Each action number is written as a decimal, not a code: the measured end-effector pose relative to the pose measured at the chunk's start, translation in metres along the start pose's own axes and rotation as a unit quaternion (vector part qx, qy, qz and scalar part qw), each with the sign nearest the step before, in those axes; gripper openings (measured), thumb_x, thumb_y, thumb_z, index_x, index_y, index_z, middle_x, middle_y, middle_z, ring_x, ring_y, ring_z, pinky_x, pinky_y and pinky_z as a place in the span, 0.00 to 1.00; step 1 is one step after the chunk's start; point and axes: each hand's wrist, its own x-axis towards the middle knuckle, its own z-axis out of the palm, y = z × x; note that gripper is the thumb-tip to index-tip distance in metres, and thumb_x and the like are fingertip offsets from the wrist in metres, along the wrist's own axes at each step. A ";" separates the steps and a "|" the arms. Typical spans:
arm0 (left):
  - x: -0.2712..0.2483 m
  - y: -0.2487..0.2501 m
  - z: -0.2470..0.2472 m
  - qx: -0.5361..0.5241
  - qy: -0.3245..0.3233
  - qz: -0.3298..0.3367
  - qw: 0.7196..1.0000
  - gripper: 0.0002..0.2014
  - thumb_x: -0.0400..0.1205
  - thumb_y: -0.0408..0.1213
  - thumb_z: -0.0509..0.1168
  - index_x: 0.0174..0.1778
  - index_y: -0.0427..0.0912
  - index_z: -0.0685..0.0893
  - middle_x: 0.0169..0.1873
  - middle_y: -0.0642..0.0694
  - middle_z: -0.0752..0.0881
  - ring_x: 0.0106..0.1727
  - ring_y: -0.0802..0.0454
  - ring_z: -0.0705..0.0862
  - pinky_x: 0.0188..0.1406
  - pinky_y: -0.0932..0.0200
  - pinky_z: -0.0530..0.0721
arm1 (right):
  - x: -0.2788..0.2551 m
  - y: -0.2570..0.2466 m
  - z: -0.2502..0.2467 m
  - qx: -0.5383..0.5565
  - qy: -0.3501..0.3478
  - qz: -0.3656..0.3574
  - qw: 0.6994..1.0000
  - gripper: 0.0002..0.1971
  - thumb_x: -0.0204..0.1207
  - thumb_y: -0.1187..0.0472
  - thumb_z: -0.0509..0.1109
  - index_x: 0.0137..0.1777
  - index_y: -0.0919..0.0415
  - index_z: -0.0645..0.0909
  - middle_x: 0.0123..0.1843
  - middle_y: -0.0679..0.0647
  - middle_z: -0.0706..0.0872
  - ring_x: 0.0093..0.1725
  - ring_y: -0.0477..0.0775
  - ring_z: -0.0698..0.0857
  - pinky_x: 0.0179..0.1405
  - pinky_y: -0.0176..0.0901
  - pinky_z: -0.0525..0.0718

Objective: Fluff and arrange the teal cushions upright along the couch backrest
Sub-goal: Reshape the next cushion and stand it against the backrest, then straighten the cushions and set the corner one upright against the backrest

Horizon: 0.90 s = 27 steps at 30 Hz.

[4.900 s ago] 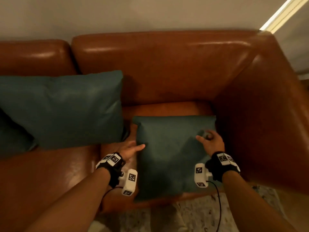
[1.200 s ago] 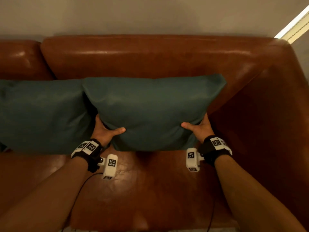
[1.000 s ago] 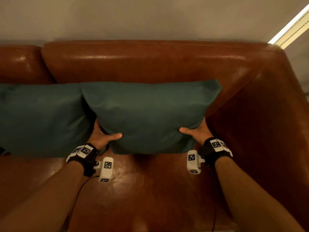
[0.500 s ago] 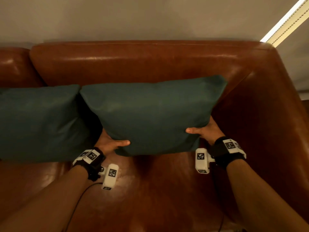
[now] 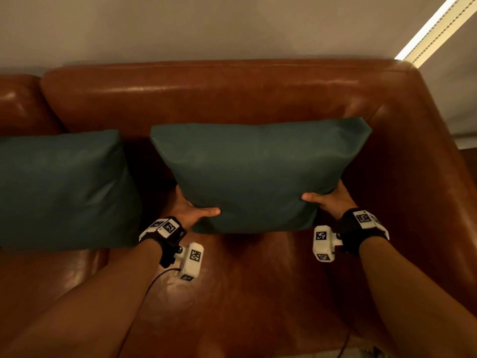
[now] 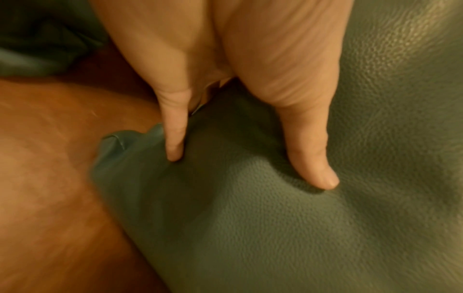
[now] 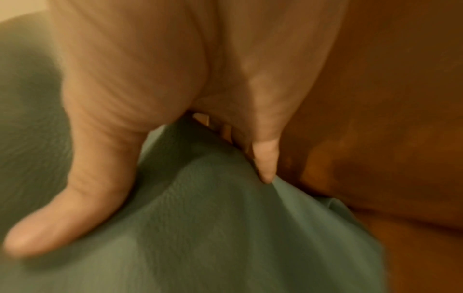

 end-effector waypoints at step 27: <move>-0.094 -0.108 -0.351 -0.021 0.180 -0.090 0.979 0.05 0.73 0.31 0.74 0.38 0.40 0.84 0.35 0.43 0.86 0.44 0.42 0.83 0.45 0.52 0.82 | -0.154 -0.001 0.358 -0.139 -0.100 0.111 0.979 0.38 0.68 0.49 0.79 0.76 0.56 0.69 0.71 0.63 0.80 0.64 0.58 0.81 0.58 0.43 0.76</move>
